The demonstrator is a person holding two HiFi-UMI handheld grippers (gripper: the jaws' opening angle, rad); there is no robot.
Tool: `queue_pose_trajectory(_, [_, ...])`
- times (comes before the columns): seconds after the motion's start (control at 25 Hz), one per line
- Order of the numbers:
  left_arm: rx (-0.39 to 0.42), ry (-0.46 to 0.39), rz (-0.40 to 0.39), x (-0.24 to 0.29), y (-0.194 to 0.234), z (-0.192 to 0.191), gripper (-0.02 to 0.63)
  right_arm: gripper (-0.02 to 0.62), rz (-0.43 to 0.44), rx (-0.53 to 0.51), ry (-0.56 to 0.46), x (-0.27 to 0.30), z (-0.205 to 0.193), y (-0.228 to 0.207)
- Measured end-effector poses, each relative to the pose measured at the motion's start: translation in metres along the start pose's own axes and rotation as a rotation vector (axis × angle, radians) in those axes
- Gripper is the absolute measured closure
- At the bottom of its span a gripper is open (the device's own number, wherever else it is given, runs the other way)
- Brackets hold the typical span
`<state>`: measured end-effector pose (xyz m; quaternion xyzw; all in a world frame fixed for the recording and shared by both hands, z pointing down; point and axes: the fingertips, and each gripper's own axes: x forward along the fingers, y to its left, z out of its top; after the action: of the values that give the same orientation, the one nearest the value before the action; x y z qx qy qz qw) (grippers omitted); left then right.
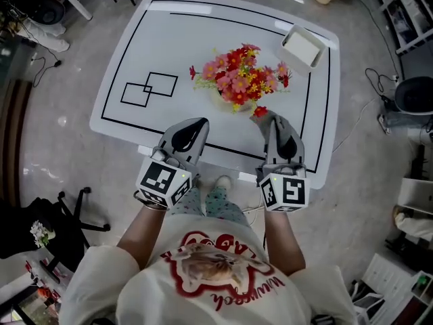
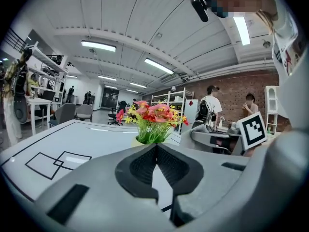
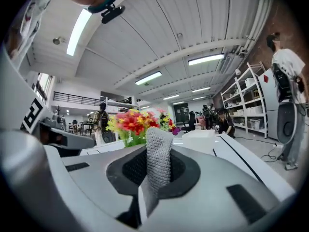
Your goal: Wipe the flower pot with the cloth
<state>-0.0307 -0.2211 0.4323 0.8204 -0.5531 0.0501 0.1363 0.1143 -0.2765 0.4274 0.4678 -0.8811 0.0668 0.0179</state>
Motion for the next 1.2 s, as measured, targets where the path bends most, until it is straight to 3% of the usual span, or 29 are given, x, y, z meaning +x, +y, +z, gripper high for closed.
queue_pose_trajectory(0.16, [-0.03,-0.015,0.004,-0.002,-0.025,0.001,0.604,0.569,0.093,-0.033,-0.052,-0.03,0.022,0.03])
queue_pose_trajectory(0.32, [0.017,-0.043,-0.076,-0.002,-0.058,0.017,0.604,0.569,0.157,-0.103,-0.07,-0.047,0.038,0.049])
queue_pose_trajectory(0.64, [0.046,-0.082,-0.111,-0.025,-0.078,0.033,0.604,0.569,0.181,-0.14,-0.102,-0.068,0.053,0.077])
queue_pose_trajectory(0.88, [0.045,-0.056,-0.123,-0.088,-0.09,0.014,0.604,0.569,0.202,-0.15,-0.128,-0.101,0.056,0.126])
queue_pose_trajectory(1.2, [0.056,-0.091,-0.12,-0.201,-0.095,0.0,0.604,0.569,0.194,-0.122,-0.145,-0.17,0.048,0.218])
